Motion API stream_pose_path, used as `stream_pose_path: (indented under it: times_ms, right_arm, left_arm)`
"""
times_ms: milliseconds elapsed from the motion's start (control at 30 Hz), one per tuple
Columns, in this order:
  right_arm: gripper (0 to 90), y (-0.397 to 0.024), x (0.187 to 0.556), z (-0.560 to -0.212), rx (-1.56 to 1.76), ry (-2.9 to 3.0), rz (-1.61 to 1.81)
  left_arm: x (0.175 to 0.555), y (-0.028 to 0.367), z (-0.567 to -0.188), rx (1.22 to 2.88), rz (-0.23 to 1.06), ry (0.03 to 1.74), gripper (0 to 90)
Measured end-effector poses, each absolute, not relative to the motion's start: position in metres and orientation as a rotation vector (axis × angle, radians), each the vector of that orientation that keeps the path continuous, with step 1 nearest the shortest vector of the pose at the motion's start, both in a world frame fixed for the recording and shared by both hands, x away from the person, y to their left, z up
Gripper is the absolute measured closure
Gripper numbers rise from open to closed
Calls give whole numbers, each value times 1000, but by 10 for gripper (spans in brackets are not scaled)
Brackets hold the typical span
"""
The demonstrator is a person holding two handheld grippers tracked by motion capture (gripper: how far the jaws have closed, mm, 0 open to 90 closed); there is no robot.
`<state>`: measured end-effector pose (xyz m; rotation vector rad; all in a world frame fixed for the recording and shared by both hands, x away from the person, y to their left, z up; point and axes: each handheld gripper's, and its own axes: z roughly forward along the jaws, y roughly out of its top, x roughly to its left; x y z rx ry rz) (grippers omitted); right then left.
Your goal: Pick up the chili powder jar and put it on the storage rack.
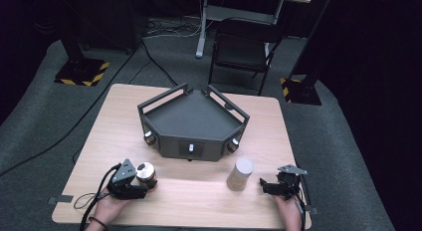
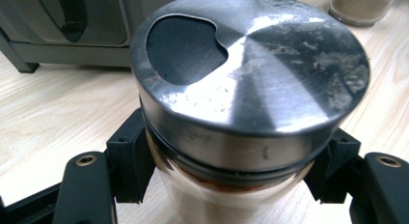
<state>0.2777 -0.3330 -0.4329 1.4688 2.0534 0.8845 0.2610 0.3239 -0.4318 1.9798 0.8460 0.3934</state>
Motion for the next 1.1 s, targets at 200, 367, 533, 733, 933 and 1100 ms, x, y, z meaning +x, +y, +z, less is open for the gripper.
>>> stream_pose_path:
  times_ms: [200, 367, 533, 733, 933, 1100]
  right_arm:
    - [0, -333, 277, -433, 1471, 2052, 884]
    - [0, -333, 277, -433, 1470, 2052, 884]
    - [0, -333, 277, -433, 1470, 2052, 884]
    - [0, -333, 277, -433, 1470, 2052, 884]
    - [0, -333, 277, -433, 1471, 2052, 884]
    - [0, -333, 277, -433, 1471, 2051, 884]
  left_arm:
    - [261, 324, -429, 1988, 394, 845, 309]
    - [260, 326, -427, 1975, 399, 845, 309]
    - [259, 328, -422, 1968, 406, 832, 310]
    - [258, 327, -418, 1948, 412, 836, 310]
    - [259, 329, -412, 1917, 395, 846, 310]
    - [261, 325, -405, 1917, 405, 847, 310]
